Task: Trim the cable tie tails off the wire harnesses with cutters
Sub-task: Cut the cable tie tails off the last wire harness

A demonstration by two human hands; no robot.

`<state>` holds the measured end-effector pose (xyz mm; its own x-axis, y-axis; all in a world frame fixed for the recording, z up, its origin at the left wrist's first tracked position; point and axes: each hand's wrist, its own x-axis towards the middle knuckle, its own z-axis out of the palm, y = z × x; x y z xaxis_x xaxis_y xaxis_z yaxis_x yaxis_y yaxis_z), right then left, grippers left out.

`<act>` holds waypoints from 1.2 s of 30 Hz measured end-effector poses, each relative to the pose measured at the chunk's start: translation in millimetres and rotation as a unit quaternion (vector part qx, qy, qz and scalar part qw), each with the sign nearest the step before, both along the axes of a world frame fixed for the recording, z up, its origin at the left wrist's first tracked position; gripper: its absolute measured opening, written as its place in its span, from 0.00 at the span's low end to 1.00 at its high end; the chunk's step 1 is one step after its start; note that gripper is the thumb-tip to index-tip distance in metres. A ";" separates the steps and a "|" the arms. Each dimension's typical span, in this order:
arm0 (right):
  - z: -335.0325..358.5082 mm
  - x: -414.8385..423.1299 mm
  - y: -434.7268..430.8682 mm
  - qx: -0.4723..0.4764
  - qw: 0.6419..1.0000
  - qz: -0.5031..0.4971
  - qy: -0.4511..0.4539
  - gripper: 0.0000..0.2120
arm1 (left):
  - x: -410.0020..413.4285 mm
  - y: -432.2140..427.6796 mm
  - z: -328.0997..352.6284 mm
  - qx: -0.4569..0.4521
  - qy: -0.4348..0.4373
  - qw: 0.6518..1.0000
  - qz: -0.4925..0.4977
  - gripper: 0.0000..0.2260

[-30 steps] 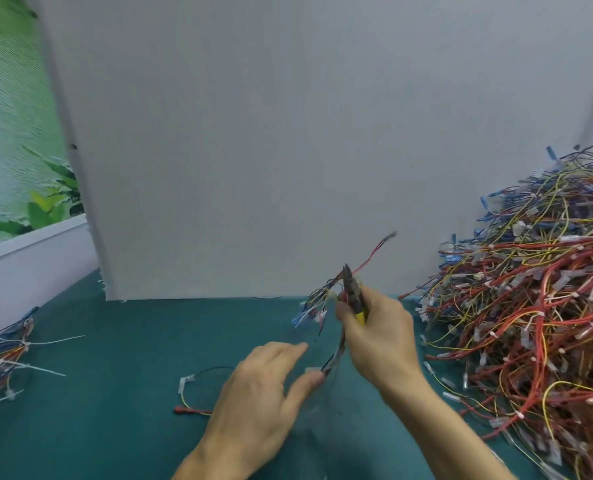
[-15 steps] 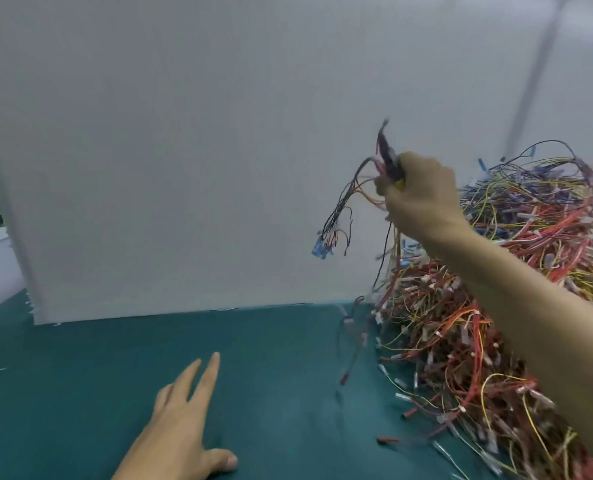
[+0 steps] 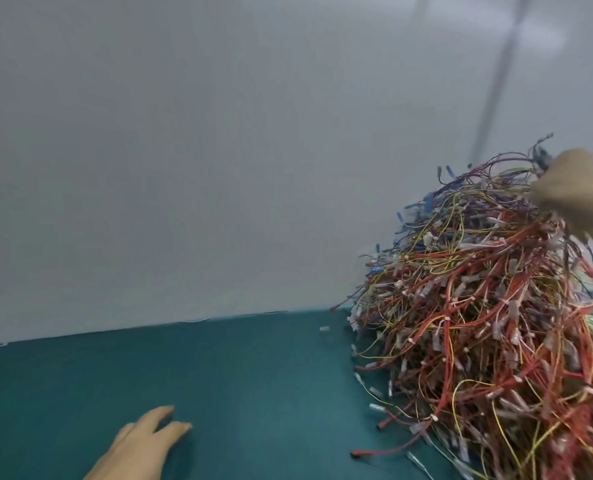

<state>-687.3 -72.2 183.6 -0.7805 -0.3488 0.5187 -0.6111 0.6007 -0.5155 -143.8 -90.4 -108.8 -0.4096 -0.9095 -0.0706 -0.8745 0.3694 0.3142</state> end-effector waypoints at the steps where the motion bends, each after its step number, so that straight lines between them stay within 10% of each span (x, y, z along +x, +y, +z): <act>1: -8.0 -2.7 -0.7 0.007 1.000 -0.006 0.004 0.06 | 0.7 2.4 1.0 -0.010 -0.003 1.000 -0.010 0.26; 7: -11.9 -3.6 -2.7 0.070 0.997 0.014 0.006 0.28 | 0.0 3.0 1.9 -0.028 -0.022 0.999 -0.021 0.33; 17: -3.3 16.7 22.5 0.061 0.997 0.035 -0.025 0.33 | -4.3 4.4 4.4 -0.053 -0.005 0.999 -0.007 0.36; 22: 0.7 96.1 47.3 0.066 0.988 0.077 0.117 0.25 | -6.0 7.8 5.9 -0.056 -0.006 0.998 -0.004 0.36; 36: -246.8 371.1 30.4 0.354 0.792 0.498 0.017 0.23 | 15.0 13.7 24.8 -0.015 -0.031 0.999 -0.021 0.29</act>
<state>-316.2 -41.8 -63.2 0.0742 -0.9950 -0.0662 -0.9695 -0.0564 -0.2387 -128.9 -76.8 -84.0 -0.4437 -0.8935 -0.0693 -0.8750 0.4153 0.2489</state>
